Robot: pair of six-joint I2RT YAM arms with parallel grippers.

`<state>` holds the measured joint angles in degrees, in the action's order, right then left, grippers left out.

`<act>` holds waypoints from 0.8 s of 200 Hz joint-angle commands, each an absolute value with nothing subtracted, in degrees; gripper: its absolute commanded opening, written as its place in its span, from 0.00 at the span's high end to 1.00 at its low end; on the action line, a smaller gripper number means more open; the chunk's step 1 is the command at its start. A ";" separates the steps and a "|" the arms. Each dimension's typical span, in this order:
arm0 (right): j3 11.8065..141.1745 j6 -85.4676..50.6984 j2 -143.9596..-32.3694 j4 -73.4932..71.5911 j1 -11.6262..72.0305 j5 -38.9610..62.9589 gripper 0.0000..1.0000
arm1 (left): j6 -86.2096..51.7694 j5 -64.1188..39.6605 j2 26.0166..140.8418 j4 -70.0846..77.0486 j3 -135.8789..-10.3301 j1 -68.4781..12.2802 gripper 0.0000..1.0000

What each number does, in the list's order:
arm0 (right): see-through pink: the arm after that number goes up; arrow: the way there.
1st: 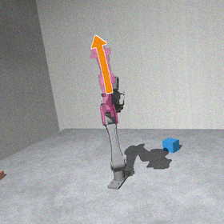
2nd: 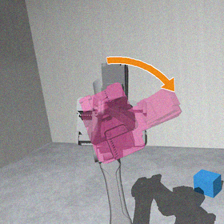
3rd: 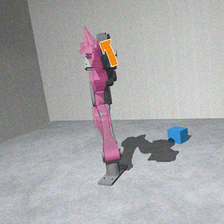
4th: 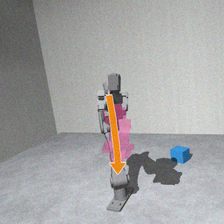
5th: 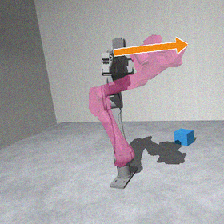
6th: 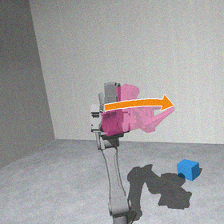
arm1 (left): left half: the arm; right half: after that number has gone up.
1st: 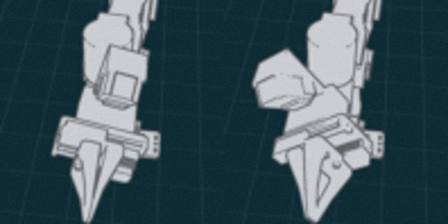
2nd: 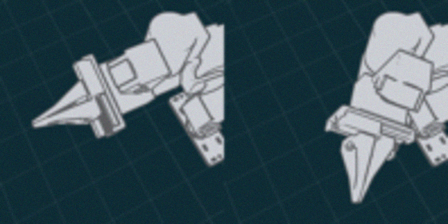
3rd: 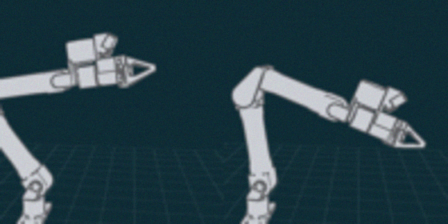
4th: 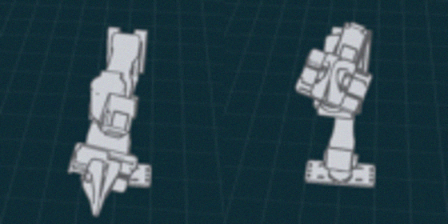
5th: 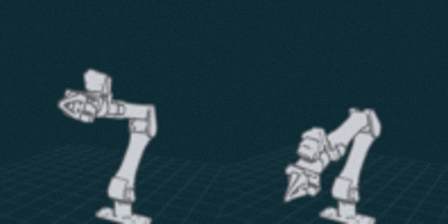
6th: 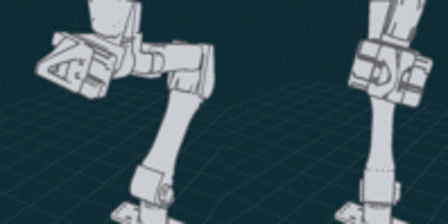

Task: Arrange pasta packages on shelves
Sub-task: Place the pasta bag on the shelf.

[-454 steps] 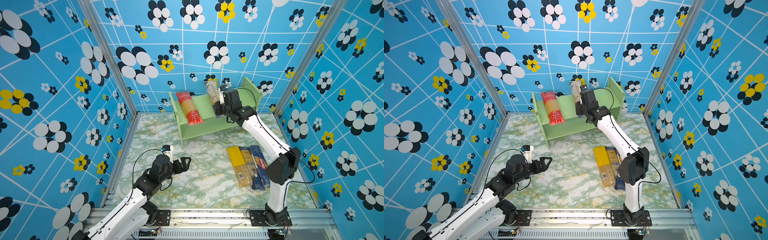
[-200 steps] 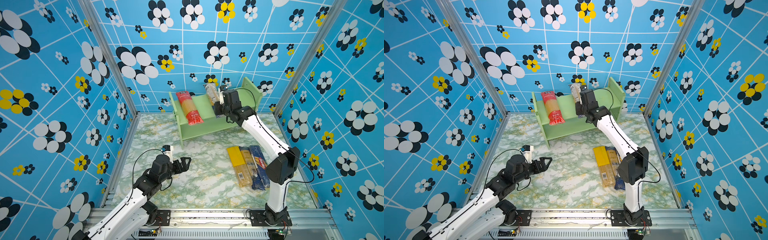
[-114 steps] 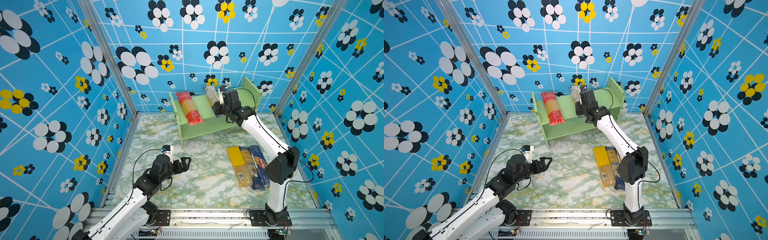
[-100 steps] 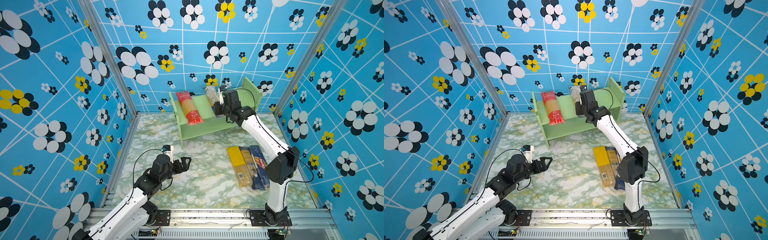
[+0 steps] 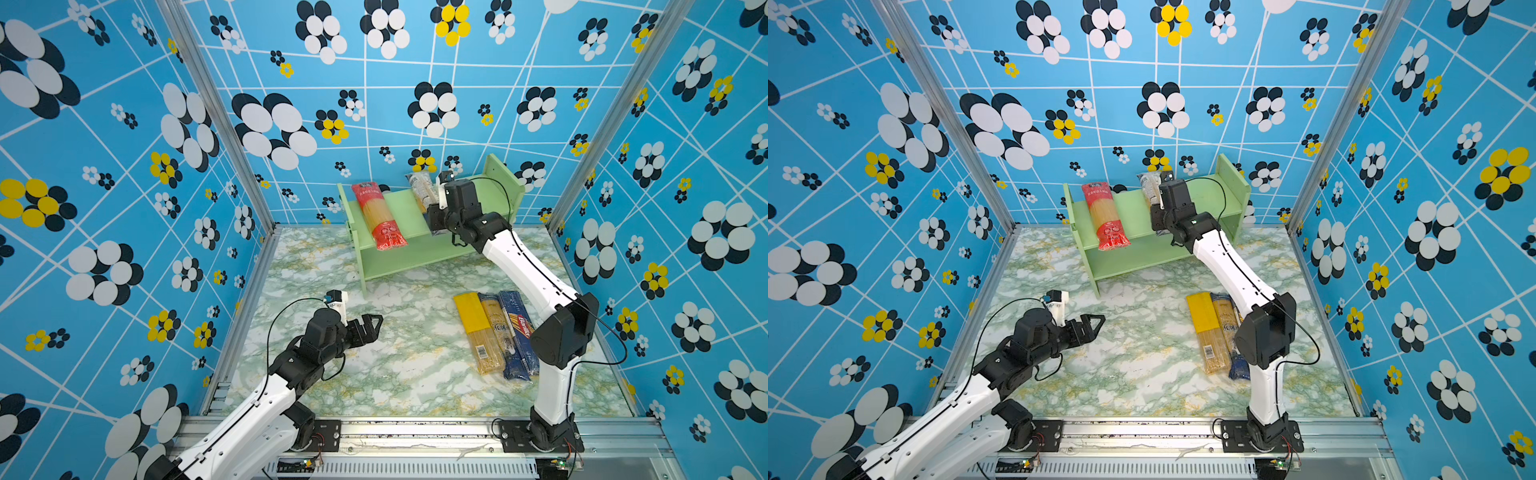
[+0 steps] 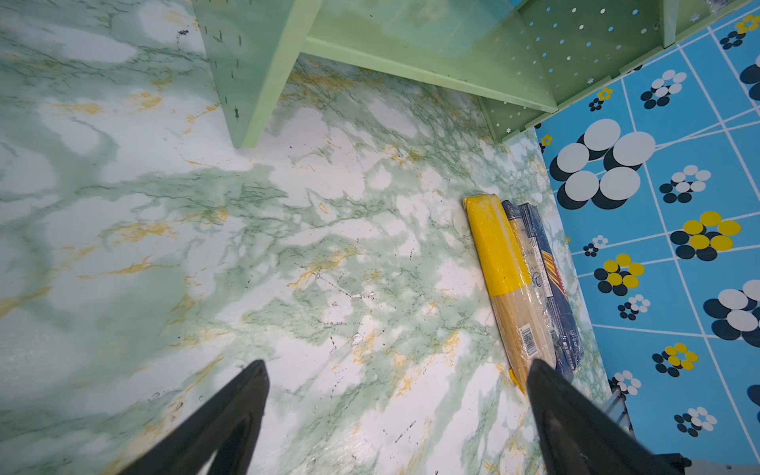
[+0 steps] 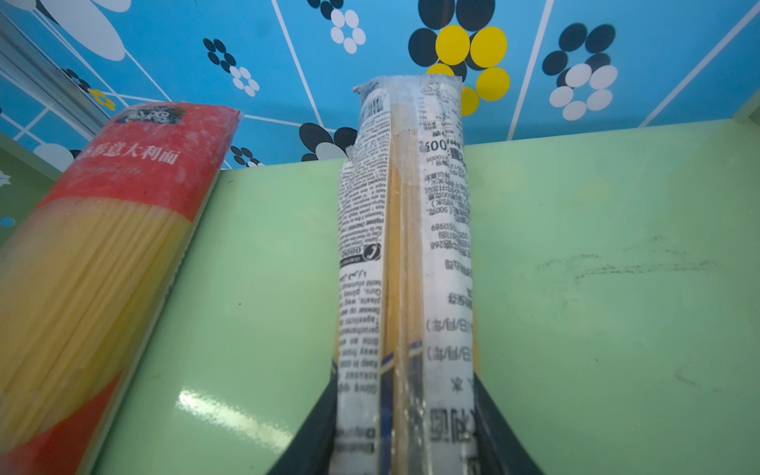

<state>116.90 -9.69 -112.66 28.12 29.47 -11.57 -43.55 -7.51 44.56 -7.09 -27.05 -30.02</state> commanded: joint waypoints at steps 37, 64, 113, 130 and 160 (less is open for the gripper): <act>114.66 -9.67 -115.66 34.98 29.27 -12.22 0.47 | -43.46 -7.74 45.27 -5.10 -26.71 -30.01 0.01; 114.79 -9.67 -115.41 34.93 29.26 -12.01 0.43 | -43.44 -7.65 45.24 -5.27 -26.69 -29.97 0.01; 116.48 -8.98 -115.03 36.48 29.26 -11.94 0.30 | -43.30 -7.73 45.92 -4.85 -26.78 -29.89 0.01; 117.28 -8.63 -114.97 37.05 29.18 -11.99 0.28 | -43.33 -7.89 46.27 -4.58 -26.74 -29.90 0.01; 118.55 -8.09 -114.55 38.03 29.18 -12.82 0.17 | -43.25 -8.00 46.16 -4.63 -26.88 -29.89 0.01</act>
